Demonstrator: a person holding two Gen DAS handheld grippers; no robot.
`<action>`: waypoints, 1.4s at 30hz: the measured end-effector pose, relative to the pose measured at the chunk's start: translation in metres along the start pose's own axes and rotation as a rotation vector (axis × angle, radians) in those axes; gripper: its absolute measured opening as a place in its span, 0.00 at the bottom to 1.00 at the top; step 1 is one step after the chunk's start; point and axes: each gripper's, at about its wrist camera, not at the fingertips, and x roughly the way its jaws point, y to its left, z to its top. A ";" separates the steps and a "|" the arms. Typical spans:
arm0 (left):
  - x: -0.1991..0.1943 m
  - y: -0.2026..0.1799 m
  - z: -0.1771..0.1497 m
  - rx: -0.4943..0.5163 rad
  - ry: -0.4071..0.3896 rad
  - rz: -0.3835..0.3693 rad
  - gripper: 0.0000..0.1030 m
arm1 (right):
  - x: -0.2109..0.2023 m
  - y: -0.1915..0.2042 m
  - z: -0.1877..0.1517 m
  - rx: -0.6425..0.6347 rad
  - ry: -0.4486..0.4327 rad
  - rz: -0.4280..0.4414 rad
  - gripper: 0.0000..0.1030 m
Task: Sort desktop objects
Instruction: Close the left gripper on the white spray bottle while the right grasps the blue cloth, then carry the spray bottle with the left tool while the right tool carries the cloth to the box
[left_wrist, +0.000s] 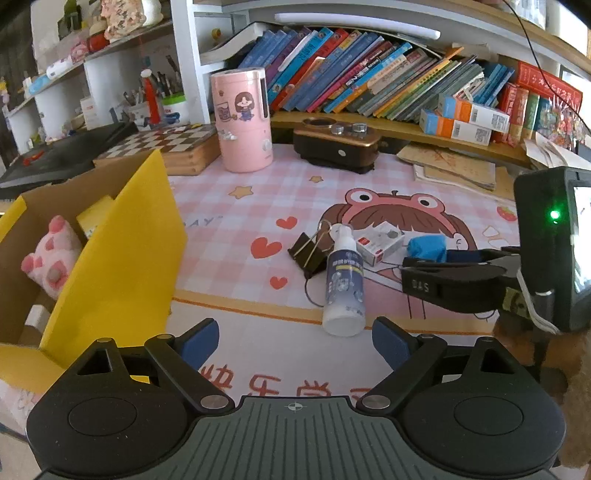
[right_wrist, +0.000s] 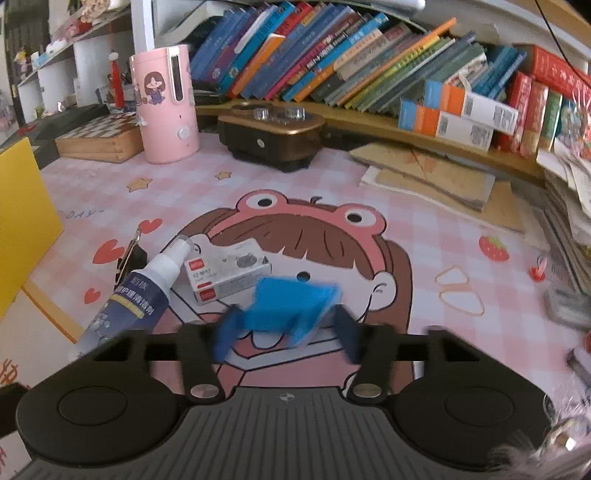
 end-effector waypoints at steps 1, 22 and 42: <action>0.002 -0.001 0.002 0.001 -0.003 -0.004 0.89 | 0.000 -0.002 0.001 0.009 0.000 0.004 0.37; 0.077 -0.029 0.011 0.045 0.015 -0.071 0.35 | -0.030 -0.033 -0.009 0.052 0.020 -0.003 0.35; -0.009 0.009 -0.007 -0.151 -0.009 -0.203 0.30 | -0.032 -0.025 -0.027 -0.014 0.032 -0.051 0.63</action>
